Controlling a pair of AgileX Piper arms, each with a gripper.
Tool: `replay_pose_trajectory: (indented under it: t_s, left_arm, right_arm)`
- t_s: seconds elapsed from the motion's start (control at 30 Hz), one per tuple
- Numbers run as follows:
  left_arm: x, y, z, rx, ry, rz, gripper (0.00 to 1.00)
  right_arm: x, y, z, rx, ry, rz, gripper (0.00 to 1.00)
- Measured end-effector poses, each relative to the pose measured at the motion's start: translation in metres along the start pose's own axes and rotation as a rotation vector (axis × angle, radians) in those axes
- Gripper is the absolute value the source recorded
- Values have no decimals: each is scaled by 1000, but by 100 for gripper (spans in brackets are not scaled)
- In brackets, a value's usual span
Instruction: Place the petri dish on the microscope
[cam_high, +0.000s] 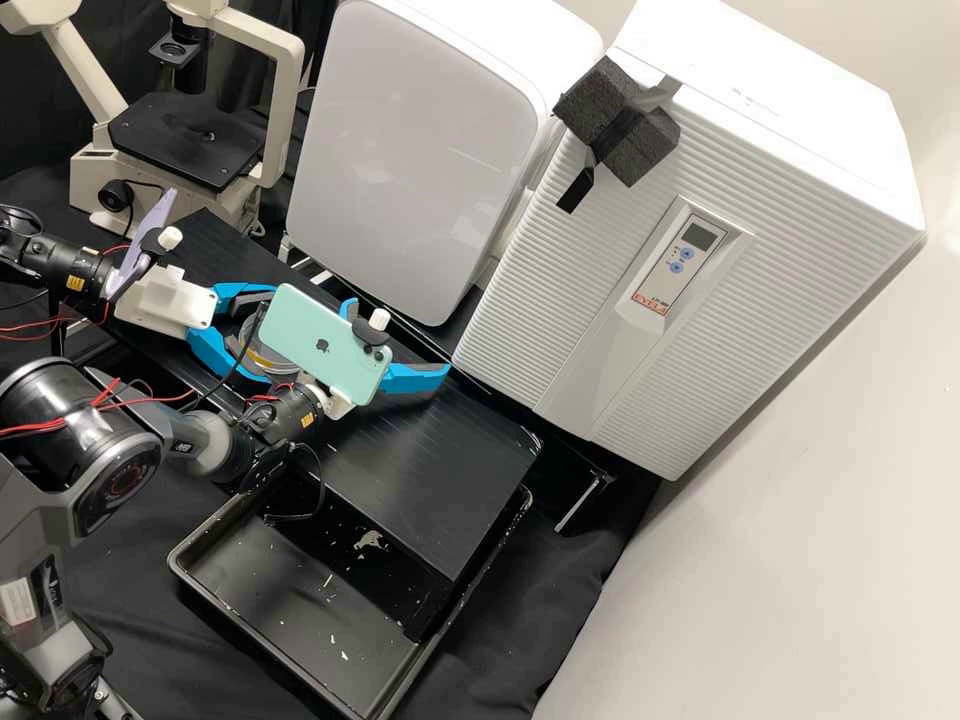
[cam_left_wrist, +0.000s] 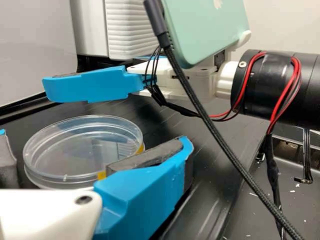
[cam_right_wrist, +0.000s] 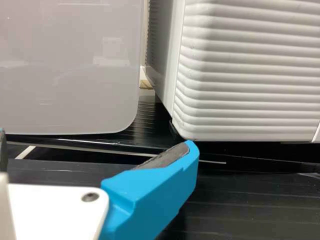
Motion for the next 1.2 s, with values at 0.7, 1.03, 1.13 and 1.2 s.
replay_pose_trajectory:
  t_s: [0.7, 1.03, 1.13, 1.2]
  left_arm:
    - [-2, -1, 1, 3, -21, 14, 0]
    - [-2, -1, 1, 0, -19, 15, 0]
    - [-2, -1, 1, -5, -16, 18, 0]
    - [-2, -1, 0, -12, -10, 20, 0]
  right_arm:
    - [0, 0, 0, 0, 0, 0, 100]
    - [0, 0, 0, 0, 0, 0, 100]
    - [0, 0, 0, 0, 0, 0, 100]
    - [0, 0, 0, 0, 0, 0, 100]
